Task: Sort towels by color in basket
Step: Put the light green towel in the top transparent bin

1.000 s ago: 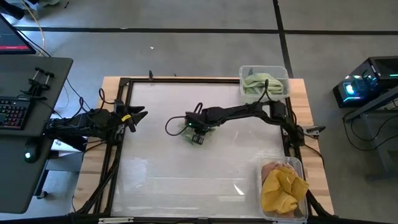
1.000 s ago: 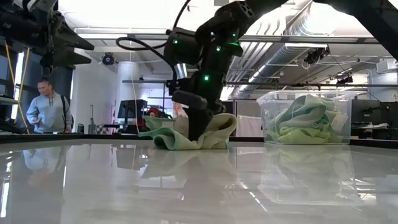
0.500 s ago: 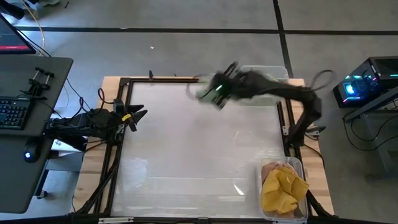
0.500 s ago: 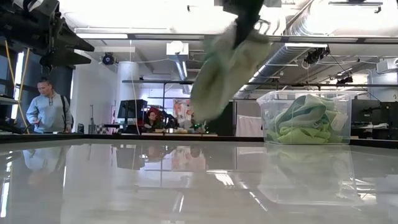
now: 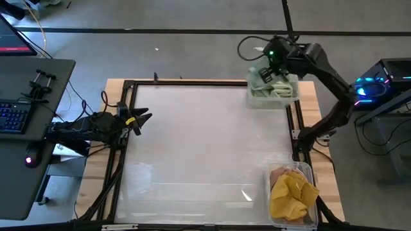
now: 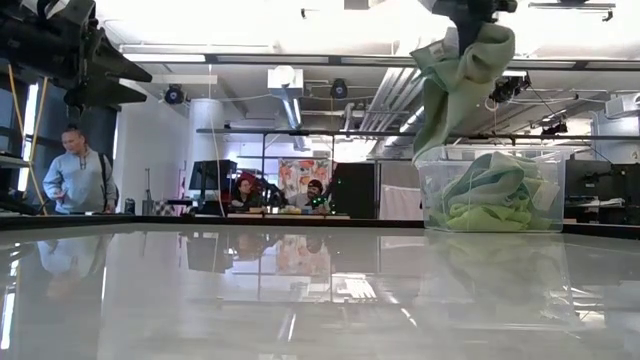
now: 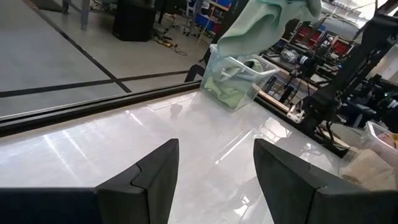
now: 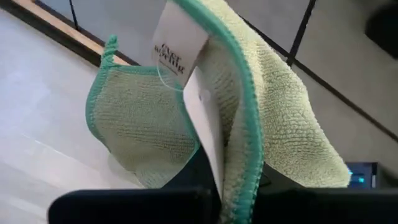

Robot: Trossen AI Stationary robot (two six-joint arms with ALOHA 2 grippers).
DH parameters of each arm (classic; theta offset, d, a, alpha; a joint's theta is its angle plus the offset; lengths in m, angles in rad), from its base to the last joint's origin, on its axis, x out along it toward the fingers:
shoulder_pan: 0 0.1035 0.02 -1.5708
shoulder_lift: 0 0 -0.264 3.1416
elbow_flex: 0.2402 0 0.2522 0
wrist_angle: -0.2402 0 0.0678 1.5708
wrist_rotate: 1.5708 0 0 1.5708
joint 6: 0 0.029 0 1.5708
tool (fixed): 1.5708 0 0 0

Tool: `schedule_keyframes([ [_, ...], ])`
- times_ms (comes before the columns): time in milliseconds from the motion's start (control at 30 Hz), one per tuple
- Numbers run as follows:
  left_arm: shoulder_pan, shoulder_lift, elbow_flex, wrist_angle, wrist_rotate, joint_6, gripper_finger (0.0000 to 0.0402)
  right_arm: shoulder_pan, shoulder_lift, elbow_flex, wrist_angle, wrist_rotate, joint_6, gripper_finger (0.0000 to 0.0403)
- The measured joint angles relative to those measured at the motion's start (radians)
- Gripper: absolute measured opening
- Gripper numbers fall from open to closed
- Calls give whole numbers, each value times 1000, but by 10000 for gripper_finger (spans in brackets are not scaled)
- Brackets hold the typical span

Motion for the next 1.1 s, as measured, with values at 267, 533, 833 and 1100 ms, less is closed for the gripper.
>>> schedule_keyframes([
  [267, 0, 0, 0, 5, 0, -3, 195, -148, -4, 0, 0, 16, 97, 15],
  [533, 0, 0, 0, 4, -3, -52, 195, -267, 2, -54, 2, -297, 18, 15],
  [833, 0, 0, 0, 4, -144, -53, 195, -338, 5, -459, 192, -469, -247, 16],
  [1100, 1, 0, 0, 4, -151, -55, 195, -337, 5, -642, 357, -386, -171, 37],
])
